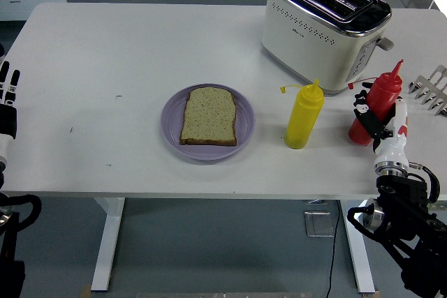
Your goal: Pick up the cup,pour liquid into bread,place the cup on the desk
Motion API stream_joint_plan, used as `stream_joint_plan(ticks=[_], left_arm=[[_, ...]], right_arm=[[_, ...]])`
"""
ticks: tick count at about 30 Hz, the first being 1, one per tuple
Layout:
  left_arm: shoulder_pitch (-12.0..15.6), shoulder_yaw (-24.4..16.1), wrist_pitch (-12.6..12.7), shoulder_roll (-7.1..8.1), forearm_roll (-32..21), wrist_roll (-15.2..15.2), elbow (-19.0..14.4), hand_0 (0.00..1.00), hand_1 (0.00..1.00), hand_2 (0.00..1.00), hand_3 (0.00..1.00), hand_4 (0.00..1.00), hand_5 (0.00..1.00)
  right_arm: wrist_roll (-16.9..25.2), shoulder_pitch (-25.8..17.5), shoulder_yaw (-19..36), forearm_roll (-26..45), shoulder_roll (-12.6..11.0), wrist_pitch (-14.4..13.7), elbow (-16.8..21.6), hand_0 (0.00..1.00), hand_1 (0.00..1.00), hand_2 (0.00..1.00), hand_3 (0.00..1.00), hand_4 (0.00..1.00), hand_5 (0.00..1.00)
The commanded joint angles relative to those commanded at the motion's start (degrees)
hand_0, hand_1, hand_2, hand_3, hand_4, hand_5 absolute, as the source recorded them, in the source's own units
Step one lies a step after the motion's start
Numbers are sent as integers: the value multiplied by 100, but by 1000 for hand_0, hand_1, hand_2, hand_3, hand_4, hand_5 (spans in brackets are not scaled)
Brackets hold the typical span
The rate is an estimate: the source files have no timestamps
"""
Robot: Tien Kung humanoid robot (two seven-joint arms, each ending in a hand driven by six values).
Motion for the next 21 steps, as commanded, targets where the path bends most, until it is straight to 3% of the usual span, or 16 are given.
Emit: stream_joint_plan(ticks=[7, 8, 13, 14, 19, 20, 21], left_arm=[[-5, -20, 2, -2, 0, -1, -2, 809, 741, 732, 726, 488, 998], [-5, -21, 2, -2, 0, -1, -2, 809, 741, 732, 726, 488, 998], [-10, -23, 1, -4, 0, 0, -2, 809, 741, 732, 726, 488, 998], [-13, -22, 1, -5, 0, 0, -2, 809, 741, 733, 726, 488, 998], [-23, -27, 0, -5, 0, -1, -3, 809, 741, 733, 726, 488, 998], [-23, -30, 0, -4, 1, -2, -5, 809, 741, 732, 726, 488, 998], [-24, -32, 1, -4, 0, -2, -5, 809, 741, 732, 726, 488, 998]], right_arm=[[0, -36, -9, -57, -16, 13, 15, 355, 342, 409, 503, 429, 109], [0, -39, -8, -58, -17, 12, 16, 353, 378, 438, 514, 498, 125], [0, -109, -15, -267, -39, -34, 78, 353, 378, 438, 514, 498, 125], [0, -122, -14, -318, -40, -46, 89, 469, 458, 498, 547, 623, 167], [0, -196, 8, -593, -46, -65, 130, 469, 458, 498, 547, 623, 167], [0, -216, 17, -636, -48, -65, 136, 634, 570, 587, 664, 678, 158], [0, -228, 21, -659, -48, -65, 137, 634, 570, 587, 664, 678, 158]])
